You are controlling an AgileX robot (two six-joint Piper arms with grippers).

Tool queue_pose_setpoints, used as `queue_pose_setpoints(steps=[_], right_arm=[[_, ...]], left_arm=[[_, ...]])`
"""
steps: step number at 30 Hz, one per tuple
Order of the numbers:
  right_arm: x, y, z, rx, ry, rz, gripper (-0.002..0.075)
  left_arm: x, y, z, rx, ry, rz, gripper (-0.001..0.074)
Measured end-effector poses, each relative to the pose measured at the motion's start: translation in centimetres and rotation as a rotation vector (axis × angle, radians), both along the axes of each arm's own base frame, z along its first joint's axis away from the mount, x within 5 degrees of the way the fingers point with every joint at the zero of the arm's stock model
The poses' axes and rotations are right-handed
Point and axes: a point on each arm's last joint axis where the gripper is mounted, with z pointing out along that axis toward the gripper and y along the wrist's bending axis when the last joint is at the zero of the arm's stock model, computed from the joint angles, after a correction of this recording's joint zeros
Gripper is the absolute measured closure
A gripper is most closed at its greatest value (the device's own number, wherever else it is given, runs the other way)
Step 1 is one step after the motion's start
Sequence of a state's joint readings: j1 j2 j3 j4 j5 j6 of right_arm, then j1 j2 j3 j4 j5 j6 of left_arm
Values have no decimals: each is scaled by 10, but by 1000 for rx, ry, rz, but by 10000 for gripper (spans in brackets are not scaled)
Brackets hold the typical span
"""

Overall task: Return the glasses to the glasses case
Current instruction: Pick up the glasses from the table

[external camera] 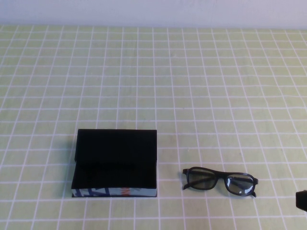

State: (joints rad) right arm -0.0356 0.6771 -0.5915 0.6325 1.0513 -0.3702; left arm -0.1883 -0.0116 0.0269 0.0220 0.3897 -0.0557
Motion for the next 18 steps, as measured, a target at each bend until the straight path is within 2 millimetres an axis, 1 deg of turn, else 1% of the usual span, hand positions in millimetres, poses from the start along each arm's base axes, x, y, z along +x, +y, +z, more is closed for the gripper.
queue_pose_setpoints(steps=[4,6,9,14,18], right_arm=[[28,3,4,-51,94,119,737],[42,10,2,-100,111,209,737],[64,25,-4,-229,99,385,737],[97,68,-10,-425,68,653,737],[120,103,-19,-540,77,820,737]], left_arm=[[0,0,0,0,0,0,738],[0,0,0,0,0,0,738],[0,0,0,0,0,0,738],[0,0,0,0,0,0,738],[0,0,0,0,0,0,738]])
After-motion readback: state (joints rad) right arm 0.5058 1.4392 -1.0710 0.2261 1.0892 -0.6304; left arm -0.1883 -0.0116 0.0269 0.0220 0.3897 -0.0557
